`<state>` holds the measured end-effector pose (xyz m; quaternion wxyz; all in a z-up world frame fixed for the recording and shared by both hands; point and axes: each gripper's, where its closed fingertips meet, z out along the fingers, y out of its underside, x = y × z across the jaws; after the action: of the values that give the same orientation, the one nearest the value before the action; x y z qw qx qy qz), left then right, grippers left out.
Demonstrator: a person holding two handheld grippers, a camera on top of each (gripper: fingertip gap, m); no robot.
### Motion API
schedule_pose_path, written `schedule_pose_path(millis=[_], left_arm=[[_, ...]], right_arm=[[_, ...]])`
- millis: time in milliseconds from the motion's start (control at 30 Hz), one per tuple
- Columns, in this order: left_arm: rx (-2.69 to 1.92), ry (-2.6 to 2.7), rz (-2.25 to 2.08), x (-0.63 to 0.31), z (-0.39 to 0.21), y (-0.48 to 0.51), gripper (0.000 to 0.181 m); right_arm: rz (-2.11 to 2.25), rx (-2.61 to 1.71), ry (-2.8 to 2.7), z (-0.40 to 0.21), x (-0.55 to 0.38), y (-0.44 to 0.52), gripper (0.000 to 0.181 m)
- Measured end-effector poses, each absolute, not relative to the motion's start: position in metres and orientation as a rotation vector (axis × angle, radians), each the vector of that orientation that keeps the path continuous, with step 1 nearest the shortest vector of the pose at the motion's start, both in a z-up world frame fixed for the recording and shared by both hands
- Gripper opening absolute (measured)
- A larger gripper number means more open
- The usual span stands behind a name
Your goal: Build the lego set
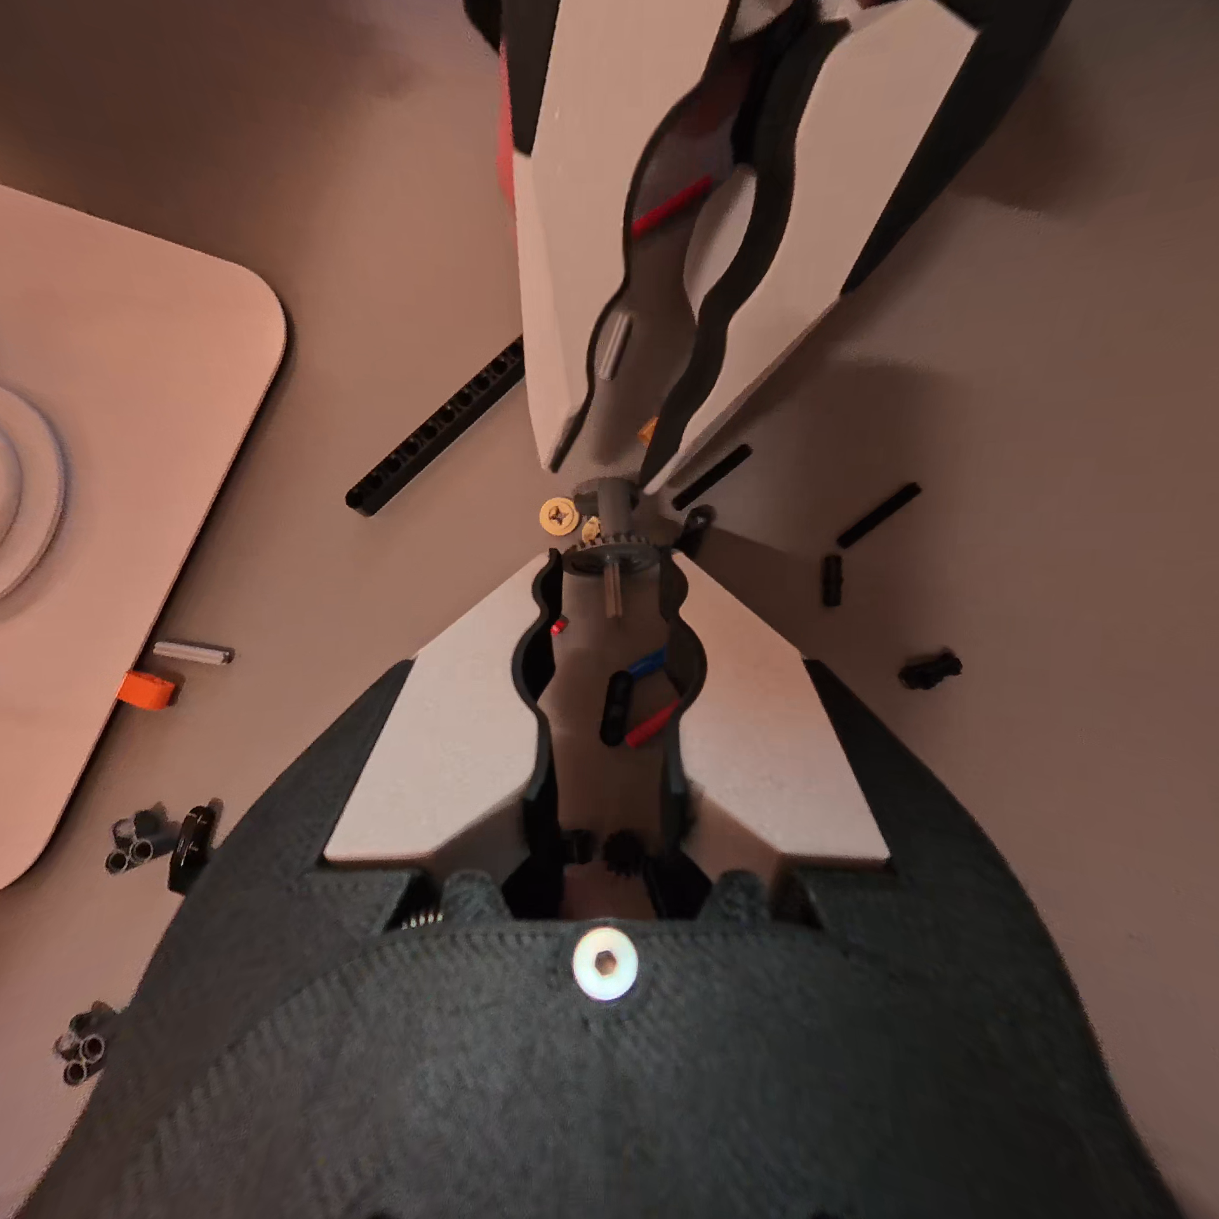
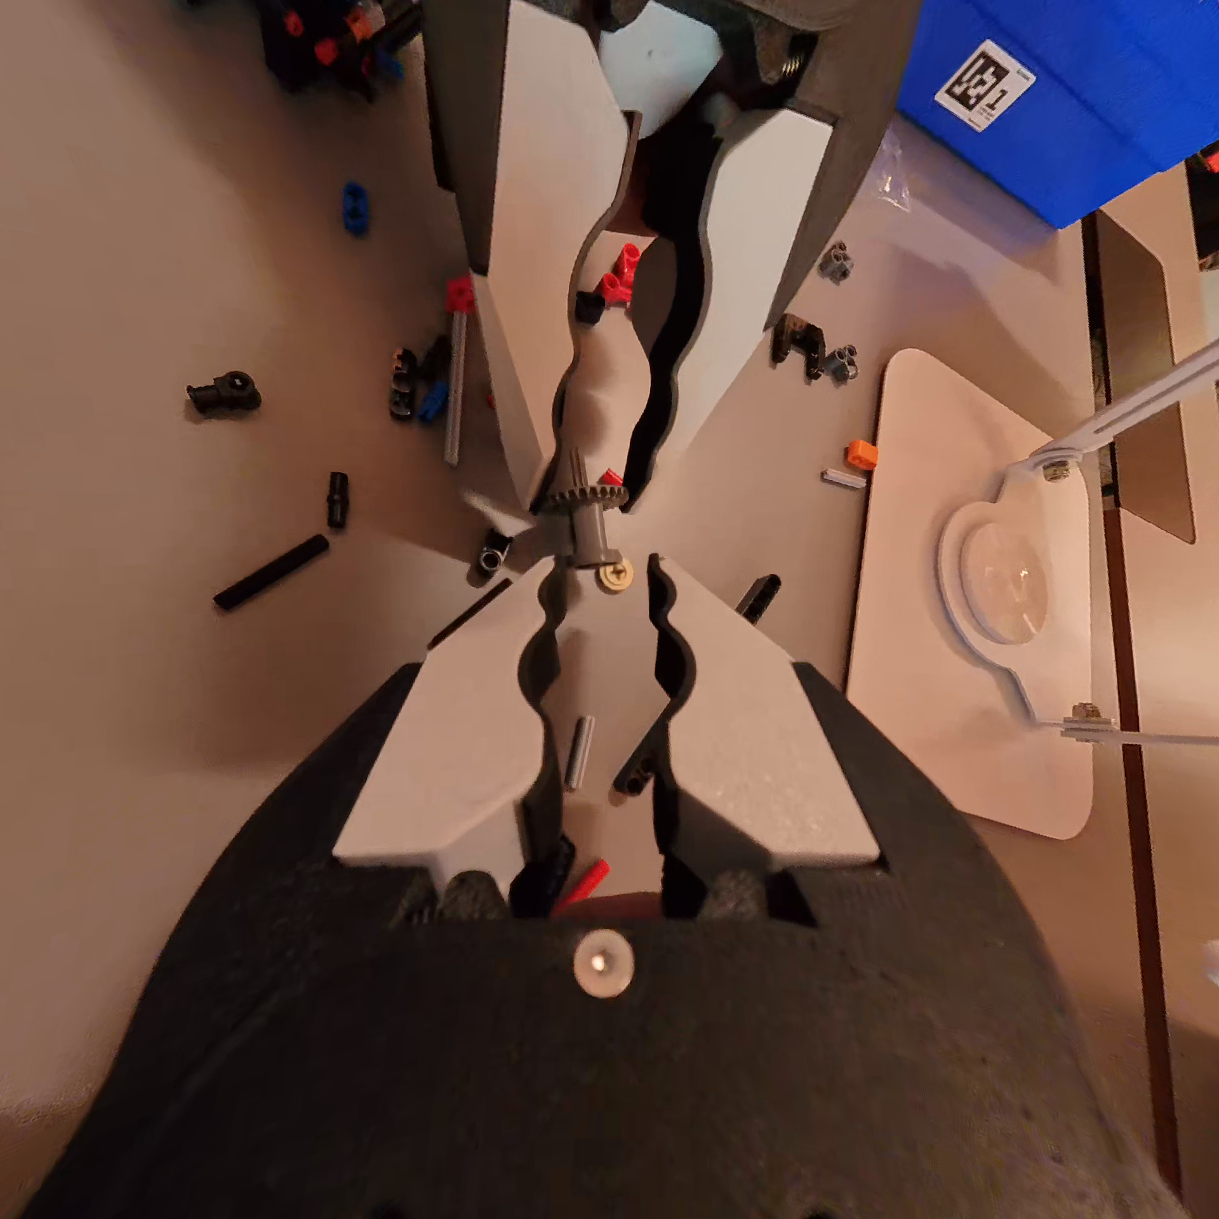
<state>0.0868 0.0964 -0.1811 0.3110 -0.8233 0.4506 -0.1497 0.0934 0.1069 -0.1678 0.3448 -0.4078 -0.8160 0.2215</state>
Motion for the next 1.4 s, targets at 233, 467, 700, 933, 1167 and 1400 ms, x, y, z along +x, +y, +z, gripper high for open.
schedule_pose_path(millis=[233, 467, 700, 933, 1167, 1400], left_arm=[[-2.205, 1.150, -0.463, 0.082, -0.175, 0.098, 0.027], [-2.264, 1.077, -0.569, 0.074, -0.169, 0.100, 0.027], [-2.307, 1.014, -0.636, 0.068, -0.168, 0.102, 0.027], [-2.313, 0.967, -0.677, 0.067, -0.166, 0.101, 0.027], [-2.306, 0.908, -0.736, 0.067, -0.162, 0.102, 0.027], [-2.300, 0.859, -0.768, 0.066, -0.156, 0.101, 0.027]], right_arm=[[0.624, -1.108, -2.093, -0.159, 0.098, 0.114, 0.030], [0.629, -1.149, -2.111, -0.172, 0.097, 0.115, 0.026], [0.542, -1.179, -2.122, -0.184, 0.089, 0.117, 0.018], [0.516, -1.211, -2.139, -0.192, 0.083, 0.117, 0.013], [0.535, -1.229, -2.111, -0.191, 0.080, 0.118, 0.001], [0.588, -1.247, -2.092, -0.185, 0.089, 0.113, 0.000]])
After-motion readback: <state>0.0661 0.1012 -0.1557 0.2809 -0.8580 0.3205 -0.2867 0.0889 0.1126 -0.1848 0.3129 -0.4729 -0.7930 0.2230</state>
